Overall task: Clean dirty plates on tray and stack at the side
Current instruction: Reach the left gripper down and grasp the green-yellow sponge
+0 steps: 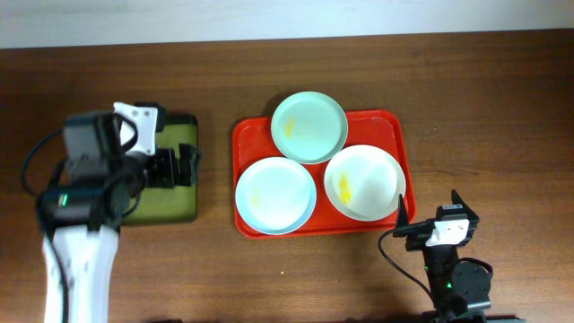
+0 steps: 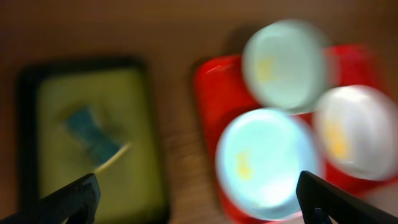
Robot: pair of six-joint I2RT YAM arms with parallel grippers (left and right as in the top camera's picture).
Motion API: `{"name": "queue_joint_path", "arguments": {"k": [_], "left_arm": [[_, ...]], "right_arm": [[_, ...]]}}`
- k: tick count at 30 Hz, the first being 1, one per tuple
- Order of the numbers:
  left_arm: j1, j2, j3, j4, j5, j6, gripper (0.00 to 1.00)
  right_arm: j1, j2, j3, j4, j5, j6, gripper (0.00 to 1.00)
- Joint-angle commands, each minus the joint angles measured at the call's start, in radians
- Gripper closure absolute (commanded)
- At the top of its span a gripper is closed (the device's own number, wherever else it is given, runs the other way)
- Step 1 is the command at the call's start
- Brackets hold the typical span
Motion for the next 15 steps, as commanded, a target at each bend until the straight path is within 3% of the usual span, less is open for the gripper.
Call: {"name": "queue_joint_path", "arguments": {"k": [1, 10, 13, 15], "left_arm": [[0.009, 0.123, 0.020, -0.012, -0.280, -0.010, 0.01], [0.087, 0.332, 0.020, 0.026, -0.309, -0.006, 0.01], [0.087, 0.373, 0.020, 0.077, -0.217, 0.157, 0.01], [0.090, 0.403, 0.020, 0.111, -0.202, 0.180, 0.01]], "right_arm": [[-0.008, -0.002, -0.008, -0.003, 0.008, -0.009, 0.02], [-0.008, -0.002, -0.008, -0.003, 0.008, -0.009, 0.01], [-0.008, -0.002, -0.008, -0.003, 0.008, -0.009, 0.01], [-0.008, -0.002, -0.008, -0.003, 0.008, -0.009, 0.02]]}}
